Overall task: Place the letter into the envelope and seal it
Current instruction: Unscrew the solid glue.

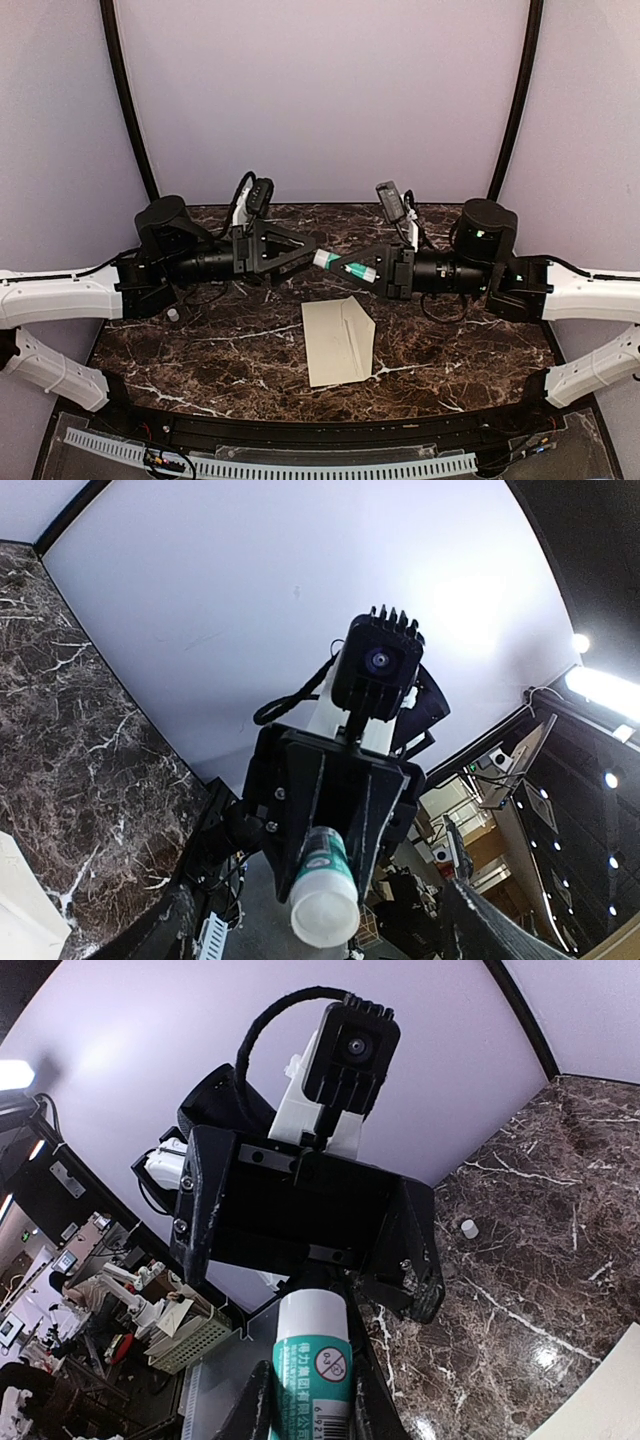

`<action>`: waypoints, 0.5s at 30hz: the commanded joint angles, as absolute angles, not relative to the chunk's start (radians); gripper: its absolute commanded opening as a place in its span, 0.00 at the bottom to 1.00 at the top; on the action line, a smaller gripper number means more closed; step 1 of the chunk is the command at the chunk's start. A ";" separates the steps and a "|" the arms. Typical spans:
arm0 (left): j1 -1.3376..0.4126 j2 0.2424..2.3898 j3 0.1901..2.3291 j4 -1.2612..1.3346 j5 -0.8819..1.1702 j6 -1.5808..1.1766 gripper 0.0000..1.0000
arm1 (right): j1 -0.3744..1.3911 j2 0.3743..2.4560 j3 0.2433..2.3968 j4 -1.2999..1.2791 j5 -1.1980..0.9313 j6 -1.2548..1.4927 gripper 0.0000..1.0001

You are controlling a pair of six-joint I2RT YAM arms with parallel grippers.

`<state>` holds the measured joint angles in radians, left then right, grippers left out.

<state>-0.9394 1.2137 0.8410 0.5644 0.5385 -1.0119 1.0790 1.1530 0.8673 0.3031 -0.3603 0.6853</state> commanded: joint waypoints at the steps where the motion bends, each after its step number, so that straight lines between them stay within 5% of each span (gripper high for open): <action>1: -0.951 1.238 0.885 0.674 0.573 -1.049 0.83 | 1.084 1.156 0.896 0.350 -0.380 0.677 0.00; 6: -0.963 1.259 0.909 0.625 0.579 -1.043 0.75 | 1.084 1.157 0.894 0.353 -0.380 0.679 0.00; 10: -0.971 1.267 0.912 0.609 0.583 -1.048 0.50 | 1.084 1.162 0.899 0.351 -0.380 0.679 0.00; 15: -0.986 1.279 0.922 0.604 0.590 -1.050 0.42 | 1.084 1.163 0.899 0.348 -0.366 0.677 0.00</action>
